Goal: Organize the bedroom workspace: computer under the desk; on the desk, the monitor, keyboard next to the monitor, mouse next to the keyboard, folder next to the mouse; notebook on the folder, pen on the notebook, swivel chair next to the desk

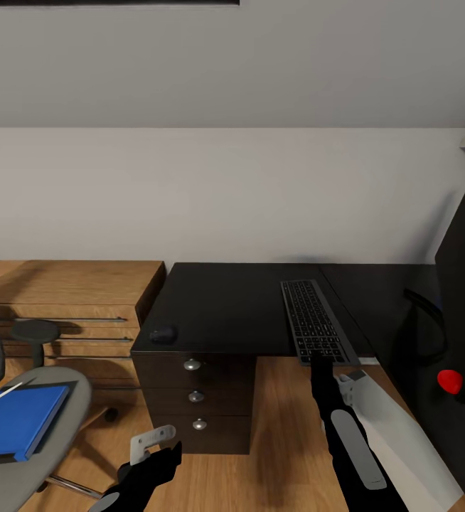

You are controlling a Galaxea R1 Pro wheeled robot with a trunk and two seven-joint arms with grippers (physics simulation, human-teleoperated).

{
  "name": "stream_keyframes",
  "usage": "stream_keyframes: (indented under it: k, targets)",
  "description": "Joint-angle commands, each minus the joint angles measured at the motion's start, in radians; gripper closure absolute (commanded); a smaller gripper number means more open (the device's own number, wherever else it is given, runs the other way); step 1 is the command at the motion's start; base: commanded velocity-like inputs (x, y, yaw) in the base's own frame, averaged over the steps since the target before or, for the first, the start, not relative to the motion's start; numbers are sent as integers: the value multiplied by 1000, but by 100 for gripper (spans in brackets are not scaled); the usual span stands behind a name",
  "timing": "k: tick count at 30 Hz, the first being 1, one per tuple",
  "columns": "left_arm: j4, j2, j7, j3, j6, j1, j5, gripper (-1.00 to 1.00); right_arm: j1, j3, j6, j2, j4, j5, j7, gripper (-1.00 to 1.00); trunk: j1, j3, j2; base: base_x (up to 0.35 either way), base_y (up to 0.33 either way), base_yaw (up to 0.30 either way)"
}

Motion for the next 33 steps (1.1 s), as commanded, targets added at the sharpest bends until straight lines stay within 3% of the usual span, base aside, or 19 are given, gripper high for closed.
stream_keyframes:
  k: [1,22,33]
  targets:
    - [-2,0,9,-1,2,0,11,-100,0,0,-6,0,7,-19,-44,-100,0,-1,0,0,0,0]
    - [-2,0,9,-2,1,0,10,-100,0,0,-5,0,6,-16,-44,-100,0,-1,0,-4,0,0]
    - [-2,0,9,-1,1,0,10,-100,0,0,-5,0,8,-16,-45,-100,0,-1,0,-253,0,0]
